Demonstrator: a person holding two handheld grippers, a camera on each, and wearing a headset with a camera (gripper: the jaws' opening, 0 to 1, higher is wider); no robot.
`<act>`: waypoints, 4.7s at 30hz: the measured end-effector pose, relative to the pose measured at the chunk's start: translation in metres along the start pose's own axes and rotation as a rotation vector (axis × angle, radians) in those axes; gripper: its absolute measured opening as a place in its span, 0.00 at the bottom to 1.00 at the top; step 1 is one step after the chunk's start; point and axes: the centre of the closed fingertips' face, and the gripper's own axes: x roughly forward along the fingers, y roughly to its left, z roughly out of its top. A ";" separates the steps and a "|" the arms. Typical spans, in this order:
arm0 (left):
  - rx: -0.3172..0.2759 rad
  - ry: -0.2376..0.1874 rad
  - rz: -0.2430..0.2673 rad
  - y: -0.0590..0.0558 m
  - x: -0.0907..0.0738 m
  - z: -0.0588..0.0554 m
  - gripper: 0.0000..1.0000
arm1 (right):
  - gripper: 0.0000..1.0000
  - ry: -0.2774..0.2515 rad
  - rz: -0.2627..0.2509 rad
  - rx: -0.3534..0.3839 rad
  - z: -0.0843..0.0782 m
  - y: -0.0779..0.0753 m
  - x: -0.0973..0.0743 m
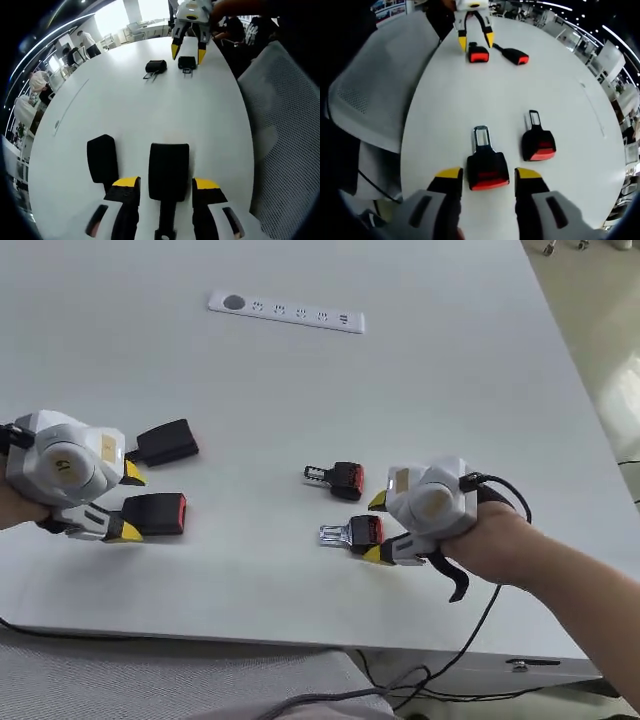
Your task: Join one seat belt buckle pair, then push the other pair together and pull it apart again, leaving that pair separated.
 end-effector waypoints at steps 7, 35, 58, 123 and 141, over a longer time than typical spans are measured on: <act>0.055 0.046 -0.048 -0.002 0.008 -0.003 0.36 | 0.40 0.018 0.032 0.022 -0.010 0.000 0.005; 0.093 0.076 -0.128 -0.007 0.013 -0.004 0.33 | 0.35 -0.042 0.070 0.113 -0.008 0.000 0.008; 0.090 0.078 -0.138 -0.008 0.015 -0.006 0.33 | 0.35 -0.089 0.040 0.138 0.035 0.010 0.027; 0.067 0.089 -0.148 0.001 0.026 -0.015 0.33 | 0.35 -0.171 0.034 0.048 0.155 0.018 0.081; 0.084 0.076 -0.158 0.000 0.025 -0.014 0.33 | 0.35 -0.180 0.052 0.024 0.168 0.019 0.087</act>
